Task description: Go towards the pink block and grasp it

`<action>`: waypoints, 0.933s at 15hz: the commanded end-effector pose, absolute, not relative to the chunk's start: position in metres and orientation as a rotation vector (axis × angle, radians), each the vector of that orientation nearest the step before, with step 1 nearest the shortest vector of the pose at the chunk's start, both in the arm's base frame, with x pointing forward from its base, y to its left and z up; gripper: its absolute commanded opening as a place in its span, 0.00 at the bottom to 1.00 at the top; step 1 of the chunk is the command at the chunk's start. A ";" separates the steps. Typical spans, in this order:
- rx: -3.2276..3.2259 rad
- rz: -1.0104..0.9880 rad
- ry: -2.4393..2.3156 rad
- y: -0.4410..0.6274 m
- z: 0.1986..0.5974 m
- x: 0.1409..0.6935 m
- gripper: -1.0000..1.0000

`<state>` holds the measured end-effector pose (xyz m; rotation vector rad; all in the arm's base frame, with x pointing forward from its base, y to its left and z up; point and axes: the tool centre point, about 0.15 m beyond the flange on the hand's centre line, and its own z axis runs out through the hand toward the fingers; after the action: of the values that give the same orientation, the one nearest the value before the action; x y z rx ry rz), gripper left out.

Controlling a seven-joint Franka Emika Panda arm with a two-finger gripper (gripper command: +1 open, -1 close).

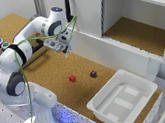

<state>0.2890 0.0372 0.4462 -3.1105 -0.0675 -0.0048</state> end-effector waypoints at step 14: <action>-3.139 0.155 -0.274 0.025 0.261 0.273 1.00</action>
<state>0.2653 0.0386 0.3090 -3.1334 -0.2424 0.1971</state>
